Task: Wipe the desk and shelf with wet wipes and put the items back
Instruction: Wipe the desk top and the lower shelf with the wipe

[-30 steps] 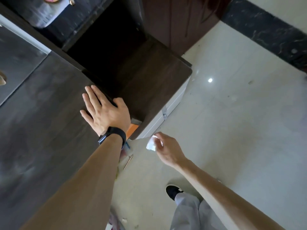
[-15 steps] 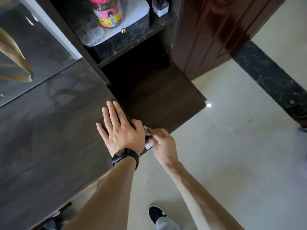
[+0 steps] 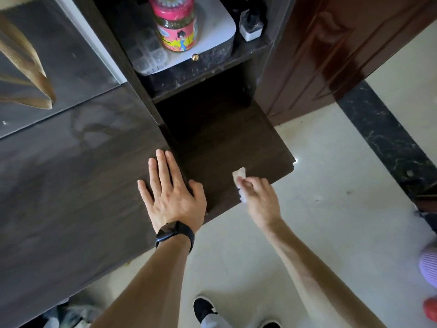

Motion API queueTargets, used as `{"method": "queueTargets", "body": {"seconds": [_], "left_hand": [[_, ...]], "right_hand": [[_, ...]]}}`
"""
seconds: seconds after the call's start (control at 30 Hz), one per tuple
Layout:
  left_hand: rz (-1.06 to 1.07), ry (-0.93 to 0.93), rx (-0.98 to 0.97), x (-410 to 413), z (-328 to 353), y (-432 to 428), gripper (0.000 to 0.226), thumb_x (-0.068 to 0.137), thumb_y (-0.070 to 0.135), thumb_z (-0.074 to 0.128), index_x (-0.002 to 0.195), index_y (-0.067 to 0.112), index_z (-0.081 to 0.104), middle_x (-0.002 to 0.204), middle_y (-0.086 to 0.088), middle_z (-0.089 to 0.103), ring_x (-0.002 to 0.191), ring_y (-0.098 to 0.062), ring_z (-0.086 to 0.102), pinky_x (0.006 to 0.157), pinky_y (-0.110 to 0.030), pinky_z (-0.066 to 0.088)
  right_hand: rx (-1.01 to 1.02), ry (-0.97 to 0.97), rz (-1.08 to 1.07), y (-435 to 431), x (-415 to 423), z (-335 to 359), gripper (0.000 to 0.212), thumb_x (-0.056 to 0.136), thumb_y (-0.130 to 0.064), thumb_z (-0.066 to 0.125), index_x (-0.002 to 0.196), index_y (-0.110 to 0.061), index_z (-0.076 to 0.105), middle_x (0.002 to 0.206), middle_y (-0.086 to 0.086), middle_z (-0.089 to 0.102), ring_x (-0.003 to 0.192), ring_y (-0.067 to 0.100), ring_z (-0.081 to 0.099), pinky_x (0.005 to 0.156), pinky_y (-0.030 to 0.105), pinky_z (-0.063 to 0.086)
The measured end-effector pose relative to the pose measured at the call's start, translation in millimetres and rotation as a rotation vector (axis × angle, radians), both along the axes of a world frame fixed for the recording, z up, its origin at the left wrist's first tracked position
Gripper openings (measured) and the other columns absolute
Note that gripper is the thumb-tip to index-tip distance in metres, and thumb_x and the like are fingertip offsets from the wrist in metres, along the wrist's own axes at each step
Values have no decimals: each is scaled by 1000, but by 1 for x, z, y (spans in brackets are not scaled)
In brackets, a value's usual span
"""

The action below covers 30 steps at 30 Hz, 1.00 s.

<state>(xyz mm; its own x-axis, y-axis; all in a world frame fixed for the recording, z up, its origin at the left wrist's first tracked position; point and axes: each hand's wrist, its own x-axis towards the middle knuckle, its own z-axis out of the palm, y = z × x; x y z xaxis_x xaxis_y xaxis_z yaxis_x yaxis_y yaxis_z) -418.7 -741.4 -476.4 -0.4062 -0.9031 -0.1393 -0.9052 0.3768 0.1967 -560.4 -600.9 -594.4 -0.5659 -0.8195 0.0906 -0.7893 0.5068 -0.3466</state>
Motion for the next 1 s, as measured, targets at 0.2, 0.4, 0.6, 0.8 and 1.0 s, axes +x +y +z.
{"method": "queueTargets", "body": {"seconds": [0.2, 0.4, 0.6, 0.8, 1.0], "left_hand": [[-13, -7, 7, 0, 3, -1, 74, 91, 41, 27, 156, 19, 1, 164, 3, -6, 151, -17, -8, 121, -50, 1], [-3, -6, 16, -1, 3, -2, 74, 91, 42, 27, 157, 20, 1, 164, 6, -7, 150, -13, -10, 122, -49, 1], [20, -16, 31, -3, 6, -2, 73, 93, 42, 27, 156, 23, -2, 163, 8, -9, 149, -10, -14, 122, -46, -2], [37, -22, 32, -3, 7, -3, 75, 90, 41, 31, 157, 23, 3, 164, 9, -2, 150, -10, -7, 122, -47, 4], [54, -9, 24, -4, 8, -2, 73, 90, 41, 29, 157, 24, 5, 164, 9, -1, 150, -9, -7, 122, -46, 5]], "right_hand": [[99, 8, -90, -20, -4, -8, 64, 101, -36, 2, 120, -18, 61, 103, 8, 56, 93, 27, 52, 78, 38, 50], [60, 108, 337, -39, 15, -1, 63, 74, -18, 74, 134, -23, 57, 109, 1, 62, 84, 25, 55, 64, 36, 43], [240, 44, -198, -12, -80, 4, 80, 66, -5, 82, 139, -13, 51, 122, 14, 56, 96, 34, 54, 73, 42, 47], [93, -12, 479, -50, 7, 2, 68, 72, -12, 75, 137, -9, 53, 95, 6, 61, 81, 27, 54, 64, 37, 46], [186, 181, 438, -79, -66, -7, 67, 86, -24, 61, 148, -14, 40, 132, 9, 53, 110, 32, 52, 83, 44, 45]]}}
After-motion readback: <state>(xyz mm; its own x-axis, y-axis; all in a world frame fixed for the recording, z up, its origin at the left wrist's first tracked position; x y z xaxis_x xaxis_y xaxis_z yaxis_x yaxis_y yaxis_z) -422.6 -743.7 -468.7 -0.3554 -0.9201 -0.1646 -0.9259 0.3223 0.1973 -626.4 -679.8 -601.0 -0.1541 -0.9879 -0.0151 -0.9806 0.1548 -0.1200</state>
